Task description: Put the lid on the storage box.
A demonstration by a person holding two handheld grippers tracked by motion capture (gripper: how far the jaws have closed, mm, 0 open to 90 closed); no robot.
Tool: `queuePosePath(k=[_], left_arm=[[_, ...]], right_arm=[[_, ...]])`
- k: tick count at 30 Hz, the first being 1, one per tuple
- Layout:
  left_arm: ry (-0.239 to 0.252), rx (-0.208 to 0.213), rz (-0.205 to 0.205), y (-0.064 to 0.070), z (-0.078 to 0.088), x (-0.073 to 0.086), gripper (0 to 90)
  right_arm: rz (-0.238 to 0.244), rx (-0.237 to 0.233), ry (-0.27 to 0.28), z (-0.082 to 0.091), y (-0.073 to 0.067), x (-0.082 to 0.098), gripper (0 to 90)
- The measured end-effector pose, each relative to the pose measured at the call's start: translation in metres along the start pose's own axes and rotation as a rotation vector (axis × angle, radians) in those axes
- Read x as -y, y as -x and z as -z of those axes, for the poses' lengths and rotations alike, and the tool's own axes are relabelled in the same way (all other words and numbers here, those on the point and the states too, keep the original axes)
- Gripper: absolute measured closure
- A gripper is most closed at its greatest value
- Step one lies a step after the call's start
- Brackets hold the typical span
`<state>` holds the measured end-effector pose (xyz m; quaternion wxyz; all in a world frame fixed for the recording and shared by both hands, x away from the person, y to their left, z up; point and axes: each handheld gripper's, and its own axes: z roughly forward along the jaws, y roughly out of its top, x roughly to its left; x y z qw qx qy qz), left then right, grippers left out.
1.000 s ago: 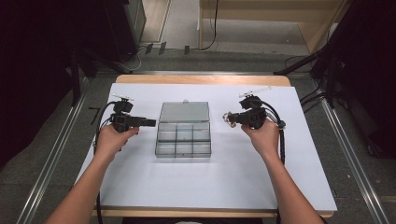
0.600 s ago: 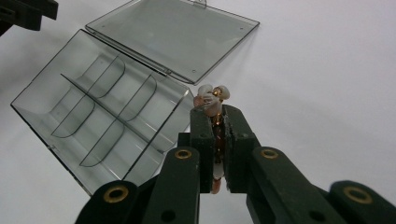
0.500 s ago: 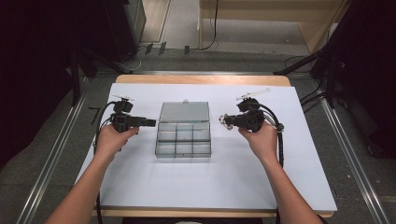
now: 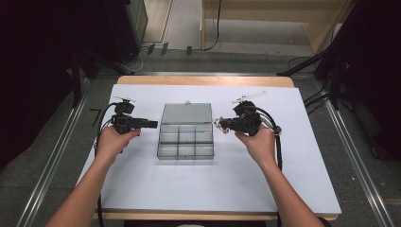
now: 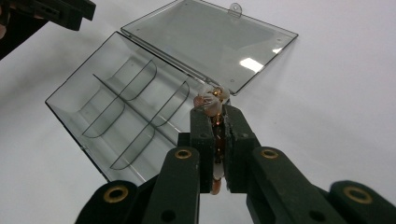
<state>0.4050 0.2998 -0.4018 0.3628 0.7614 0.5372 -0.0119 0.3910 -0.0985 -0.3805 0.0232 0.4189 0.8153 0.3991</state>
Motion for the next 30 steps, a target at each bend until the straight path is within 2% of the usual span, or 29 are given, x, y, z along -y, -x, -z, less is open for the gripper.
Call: queuePosePath(k=[6,18,30], left_arm=[[0.003,0.02,0.003,0.0,0.0,0.0,37.3],[-0.001,0.004,-0.001,0.0,-0.001,0.0,37.4],[-0.004,-0.004,-0.006,0.0,-0.001,0.0,37.4]], right_arm=[[0.012,-0.023,0.001,-0.004,-0.005,-0.001,85.9],[0.055,-0.057,0.009,-0.012,-0.02,-0.001,85.9],[0.067,-0.093,0.007,-0.018,-0.03,-0.001,85.9]])
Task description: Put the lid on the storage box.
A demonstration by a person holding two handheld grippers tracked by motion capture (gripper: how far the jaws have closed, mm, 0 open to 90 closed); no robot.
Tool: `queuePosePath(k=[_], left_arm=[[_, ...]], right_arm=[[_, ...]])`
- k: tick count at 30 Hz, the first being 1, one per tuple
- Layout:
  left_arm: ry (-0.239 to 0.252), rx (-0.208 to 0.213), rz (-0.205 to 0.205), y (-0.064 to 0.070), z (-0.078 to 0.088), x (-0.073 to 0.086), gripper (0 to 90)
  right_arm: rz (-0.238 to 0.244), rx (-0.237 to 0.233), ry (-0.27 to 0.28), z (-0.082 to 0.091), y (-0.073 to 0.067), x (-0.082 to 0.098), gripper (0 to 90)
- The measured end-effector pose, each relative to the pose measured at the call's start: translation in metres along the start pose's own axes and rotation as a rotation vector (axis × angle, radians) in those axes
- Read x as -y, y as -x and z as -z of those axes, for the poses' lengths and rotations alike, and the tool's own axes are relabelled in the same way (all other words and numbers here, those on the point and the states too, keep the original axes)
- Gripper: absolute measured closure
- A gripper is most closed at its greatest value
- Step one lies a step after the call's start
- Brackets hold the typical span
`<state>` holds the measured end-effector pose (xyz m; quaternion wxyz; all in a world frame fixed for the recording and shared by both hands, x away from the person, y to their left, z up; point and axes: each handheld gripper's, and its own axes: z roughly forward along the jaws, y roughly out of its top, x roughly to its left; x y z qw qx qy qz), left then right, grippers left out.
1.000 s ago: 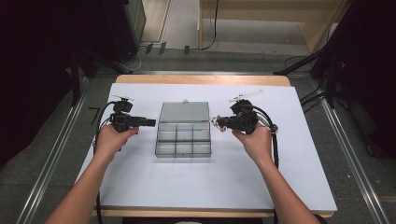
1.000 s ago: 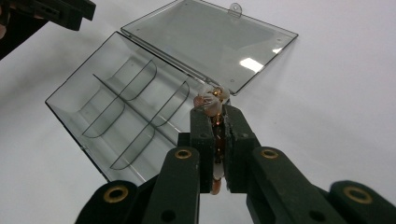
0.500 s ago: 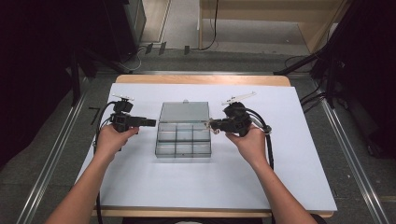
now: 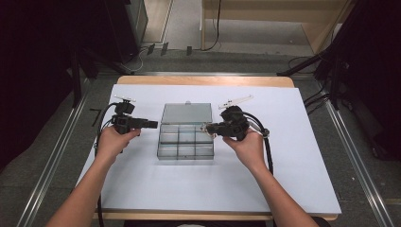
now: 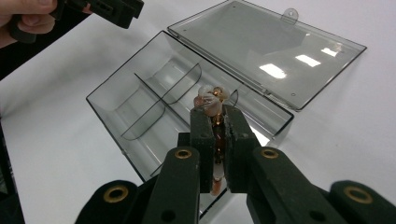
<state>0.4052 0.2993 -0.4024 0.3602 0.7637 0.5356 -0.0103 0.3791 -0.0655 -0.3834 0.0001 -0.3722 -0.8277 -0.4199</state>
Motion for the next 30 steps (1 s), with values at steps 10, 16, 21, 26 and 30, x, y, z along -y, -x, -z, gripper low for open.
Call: queuePosePath(k=[10,16,21,26,30], left_arm=[[-0.001,-0.001,-0.001,0.0,0.0,0.0,37.4],[-0.002,-0.001,-0.002,0.0,-0.001,0.0,37.4],[-0.002,-0.001,-0.003,0.0,-0.001,0.0,37.3],[-0.002,-0.002,-0.003,0.0,-0.001,0.0,37.4],[-0.001,-0.001,0.0,0.0,-0.001,0.0,37.4]], right_arm=[[0.001,-0.012,0.003,-0.006,-0.008,0.001,85.9],[0.002,-0.021,-0.011,-0.012,-0.012,0.002,85.9],[0.004,-0.029,-0.016,-0.016,-0.014,0.003,85.8],[0.008,-0.03,-0.024,-0.02,-0.018,0.004,85.8],[0.015,-0.033,-0.029,-0.024,-0.02,0.005,85.8]])
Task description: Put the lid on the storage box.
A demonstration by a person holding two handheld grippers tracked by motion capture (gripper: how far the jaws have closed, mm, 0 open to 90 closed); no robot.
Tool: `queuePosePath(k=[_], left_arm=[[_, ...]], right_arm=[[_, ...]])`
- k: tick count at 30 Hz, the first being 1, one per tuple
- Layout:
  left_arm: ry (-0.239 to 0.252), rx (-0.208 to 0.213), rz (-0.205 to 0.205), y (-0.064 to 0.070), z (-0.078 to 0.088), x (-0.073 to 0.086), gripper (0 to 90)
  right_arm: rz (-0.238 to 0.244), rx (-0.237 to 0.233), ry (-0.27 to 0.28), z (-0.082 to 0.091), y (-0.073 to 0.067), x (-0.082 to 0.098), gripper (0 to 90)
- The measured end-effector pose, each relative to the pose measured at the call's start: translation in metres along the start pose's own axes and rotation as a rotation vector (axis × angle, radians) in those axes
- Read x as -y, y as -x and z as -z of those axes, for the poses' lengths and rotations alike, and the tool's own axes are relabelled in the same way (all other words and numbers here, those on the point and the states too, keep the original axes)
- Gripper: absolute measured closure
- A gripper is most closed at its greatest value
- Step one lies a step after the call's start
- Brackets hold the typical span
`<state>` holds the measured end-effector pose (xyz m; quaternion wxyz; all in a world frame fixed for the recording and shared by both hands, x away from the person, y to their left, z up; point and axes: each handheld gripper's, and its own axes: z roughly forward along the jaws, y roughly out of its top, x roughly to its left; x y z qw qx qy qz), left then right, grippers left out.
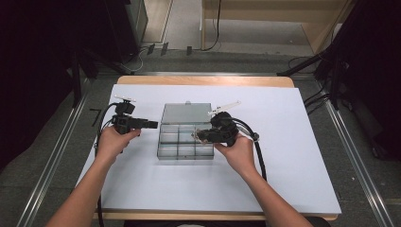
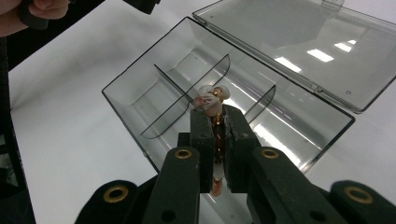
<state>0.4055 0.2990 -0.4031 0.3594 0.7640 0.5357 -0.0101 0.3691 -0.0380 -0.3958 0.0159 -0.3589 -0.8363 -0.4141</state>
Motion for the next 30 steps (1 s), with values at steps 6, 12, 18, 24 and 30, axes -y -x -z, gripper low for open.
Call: queuePosePath(k=[6,12,18,24,30], left_arm=[[0.0,0.0,-0.001,0.0,0.0,0.0,37.3],[0.001,-0.001,0.0,0.0,0.0,0.0,37.3],[0.001,-0.001,0.0,0.0,0.0,0.0,37.3],[-0.002,-0.002,-0.004,0.0,-0.001,0.0,37.3],[0.004,0.003,-0.008,0.0,0.0,0.0,37.3]], right_arm=[[0.002,-0.006,-0.015,-0.006,-0.003,0.002,85.7],[0.011,-0.01,-0.026,-0.012,-0.008,0.002,85.7],[0.011,-0.013,-0.031,-0.017,-0.01,0.003,85.7],[0.013,-0.016,-0.04,-0.021,-0.014,0.003,85.6],[0.026,-0.01,-0.042,-0.025,-0.018,0.004,85.6]])
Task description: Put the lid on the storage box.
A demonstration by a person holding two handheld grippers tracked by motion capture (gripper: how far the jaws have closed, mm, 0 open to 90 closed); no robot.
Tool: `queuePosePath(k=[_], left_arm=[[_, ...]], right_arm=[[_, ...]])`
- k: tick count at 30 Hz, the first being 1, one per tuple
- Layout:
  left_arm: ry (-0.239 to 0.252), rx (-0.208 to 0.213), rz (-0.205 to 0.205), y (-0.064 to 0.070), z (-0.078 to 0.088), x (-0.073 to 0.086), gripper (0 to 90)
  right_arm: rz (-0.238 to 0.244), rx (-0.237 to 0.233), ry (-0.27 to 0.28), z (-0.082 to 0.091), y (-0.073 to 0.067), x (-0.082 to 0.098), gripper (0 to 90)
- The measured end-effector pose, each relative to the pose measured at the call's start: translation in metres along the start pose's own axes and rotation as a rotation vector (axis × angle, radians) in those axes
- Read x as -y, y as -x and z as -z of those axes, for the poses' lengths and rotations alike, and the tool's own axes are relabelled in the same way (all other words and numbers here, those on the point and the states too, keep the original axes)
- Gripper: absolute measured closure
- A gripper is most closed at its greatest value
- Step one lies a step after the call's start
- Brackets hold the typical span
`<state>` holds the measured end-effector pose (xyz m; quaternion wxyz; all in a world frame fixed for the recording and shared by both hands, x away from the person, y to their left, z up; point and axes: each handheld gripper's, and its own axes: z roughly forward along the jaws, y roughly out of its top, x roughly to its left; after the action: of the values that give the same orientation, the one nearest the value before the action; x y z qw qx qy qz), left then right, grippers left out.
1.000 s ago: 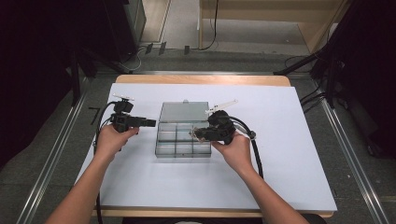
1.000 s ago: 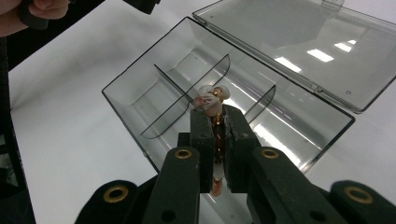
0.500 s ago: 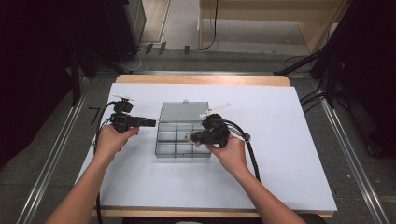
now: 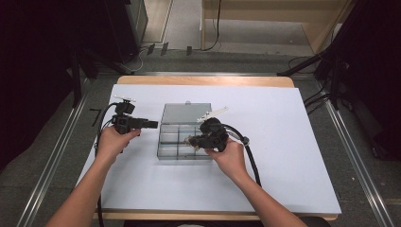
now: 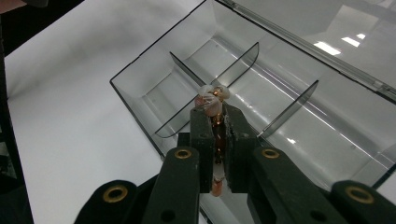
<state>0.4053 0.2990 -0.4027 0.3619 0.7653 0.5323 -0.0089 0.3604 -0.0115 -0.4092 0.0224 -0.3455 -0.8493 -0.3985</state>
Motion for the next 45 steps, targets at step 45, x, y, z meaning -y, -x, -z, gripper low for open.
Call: queuePosePath(k=[45], left_arm=[[-0.02,-0.007,-0.008,0.001,-0.004,0.0,37.3]], right_arm=[[-0.006,0.021,-0.103,-0.037,-0.006,0.008,84.0]])
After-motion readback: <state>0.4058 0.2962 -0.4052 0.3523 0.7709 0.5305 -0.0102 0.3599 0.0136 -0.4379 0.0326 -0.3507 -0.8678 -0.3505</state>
